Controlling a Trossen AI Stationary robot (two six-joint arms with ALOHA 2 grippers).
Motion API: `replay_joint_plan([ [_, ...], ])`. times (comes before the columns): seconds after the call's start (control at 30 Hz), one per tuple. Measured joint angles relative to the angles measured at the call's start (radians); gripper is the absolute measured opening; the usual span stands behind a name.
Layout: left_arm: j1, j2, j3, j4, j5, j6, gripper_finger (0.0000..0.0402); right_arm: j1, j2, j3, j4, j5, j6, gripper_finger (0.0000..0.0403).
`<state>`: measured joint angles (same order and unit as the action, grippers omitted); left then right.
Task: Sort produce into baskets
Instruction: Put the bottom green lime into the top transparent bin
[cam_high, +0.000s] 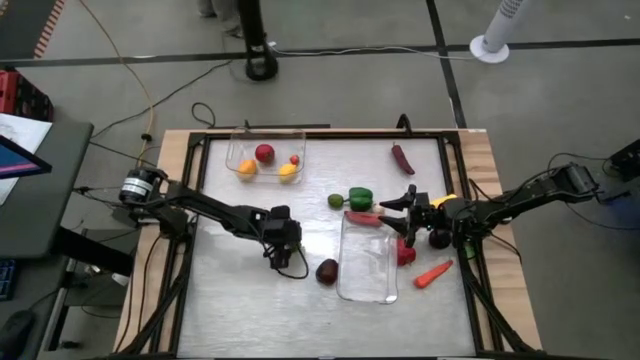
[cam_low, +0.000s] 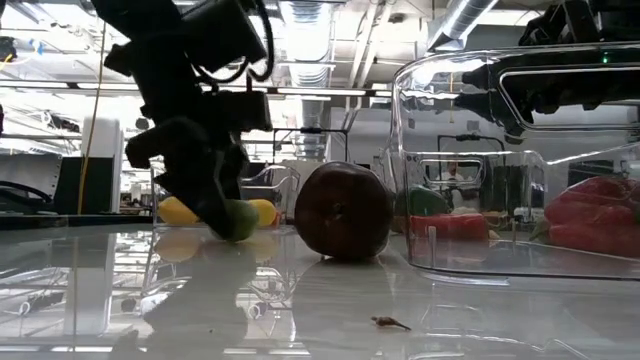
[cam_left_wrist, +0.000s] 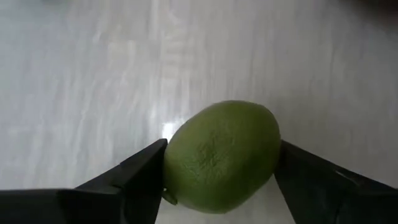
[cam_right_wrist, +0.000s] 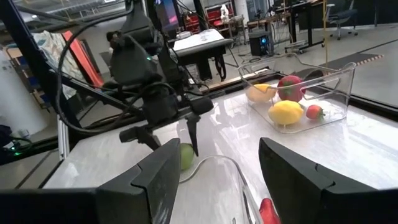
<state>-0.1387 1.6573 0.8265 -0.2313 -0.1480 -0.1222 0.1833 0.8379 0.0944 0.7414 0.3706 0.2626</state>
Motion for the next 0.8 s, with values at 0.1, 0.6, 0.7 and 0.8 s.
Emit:
replay_joint_plan([
  [0.1, -0.013, -0.006, 0.0, 0.002, -0.057, 0.0, 0.0227, 0.0, 0.0, 0.0, 0.0, 0.0, 0.0, 0.0244],
  [0.6, 0.106, -0.325, 0.0, -0.134, -0.482, 0.086, 0.0216, 0.0, 0.0, 0.0, 0.0, 0.001, 0.0, 0.0244],
  [0.7, 0.171, -0.418, 0.0, -0.134, -0.504, 0.131, 0.0216, -0.001, 0.0, 0.0, 0.0, 0.001, -0.001, 0.0244],
  [0.8, 0.249, -0.478, 0.0, -0.133, -0.514, 0.141, 0.0216, -0.001, 0.0, 0.0, -0.001, 0.001, -0.002, 0.0244],
])
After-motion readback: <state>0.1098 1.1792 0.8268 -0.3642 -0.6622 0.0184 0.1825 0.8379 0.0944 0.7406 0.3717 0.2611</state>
